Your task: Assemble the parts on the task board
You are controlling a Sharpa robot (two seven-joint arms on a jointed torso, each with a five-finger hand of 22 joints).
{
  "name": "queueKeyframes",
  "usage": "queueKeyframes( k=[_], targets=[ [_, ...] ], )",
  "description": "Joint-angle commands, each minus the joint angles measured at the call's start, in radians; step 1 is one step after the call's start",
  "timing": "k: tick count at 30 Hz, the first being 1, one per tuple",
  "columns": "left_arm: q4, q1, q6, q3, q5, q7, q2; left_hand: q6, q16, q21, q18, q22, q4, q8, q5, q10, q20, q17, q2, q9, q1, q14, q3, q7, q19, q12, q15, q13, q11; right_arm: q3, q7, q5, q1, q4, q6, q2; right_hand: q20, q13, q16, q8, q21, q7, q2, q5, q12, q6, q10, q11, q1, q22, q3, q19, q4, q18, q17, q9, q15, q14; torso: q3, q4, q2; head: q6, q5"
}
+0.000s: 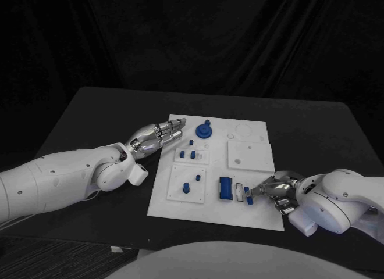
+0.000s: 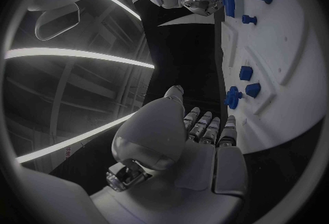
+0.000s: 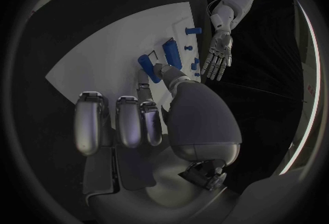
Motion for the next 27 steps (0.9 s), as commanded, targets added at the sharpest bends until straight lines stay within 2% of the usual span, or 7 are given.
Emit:
queueKeyframes(
  k=[1,8,24,27],
  targets=[
    [0.001,-0.001,-0.002,0.001,0.001,0.020,0.003,0.006,-0.004,0.006,-0.010,0.001,0.001,0.003,0.004,-0.002,0.006,-0.001,-0.003,0.001,-0.005,0.001,0.003,0.002,0.000,-0.001,0.003,-0.001,-0.008,0.000,0.007,0.046,0.001,0.005,-0.046,0.002,-0.009,0.263,-0.006,0.003,-0.003,-0.020,0.014,-0.003,0.002,0.022,0.109,-0.005,0.003,0.218,-0.001,0.048,0.009,-0.012,-0.002,0.001,-0.001,0.046,0.0005,-0.0003,0.001,0.000,0.002],
    [-0.001,-0.001,0.000,0.001,0.001,0.020,0.004,0.006,-0.004,0.007,-0.010,0.001,0.001,0.003,0.005,-0.002,0.006,-0.001,-0.003,0.001,-0.005,0.001,0.003,0.002,0.000,-0.001,0.002,-0.001,-0.008,0.000,0.020,0.061,0.001,0.007,-0.042,0.007,-0.009,0.263,-0.009,0.002,-0.010,-0.020,0.020,-0.012,0.002,0.019,0.109,-0.005,-0.005,0.216,-0.007,0.045,0.020,-0.011,-0.010,0.001,-0.001,0.044,0.0005,-0.0024,0.000,0.000,0.007],
    [0.000,-0.001,-0.003,0.001,0.001,0.022,0.005,0.008,-0.004,0.007,-0.009,0.001,0.001,0.003,0.005,-0.002,0.006,-0.001,-0.003,0.001,-0.005,0.001,0.004,0.003,0.000,-0.001,0.002,-0.001,-0.009,0.000,0.041,0.064,0.001,0.003,-0.029,0.026,-0.009,0.263,-0.015,0.000,-0.036,-0.019,0.024,-0.042,0.002,0.011,0.109,-0.005,-0.002,0.208,-0.014,0.035,0.027,-0.005,-0.023,0.000,-0.001,0.041,0.0009,-0.0002,-0.001,0.000,0.010],
    [-0.001,-0.001,-0.003,0.001,0.001,0.022,0.005,0.008,-0.004,0.007,-0.009,0.001,0.001,0.003,0.005,-0.002,0.006,-0.001,-0.003,0.001,-0.005,0.001,0.004,0.003,0.000,-0.001,0.002,-0.001,-0.009,0.000,0.044,0.064,0.001,-0.001,-0.028,0.029,-0.009,0.263,-0.015,0.000,-0.036,-0.019,0.025,-0.044,0.002,0.011,0.109,-0.005,-0.002,0.208,-0.014,0.035,0.028,-0.005,-0.024,0.000,-0.001,0.041,0.0008,-0.0015,-0.001,0.000,0.013]
  ],
)
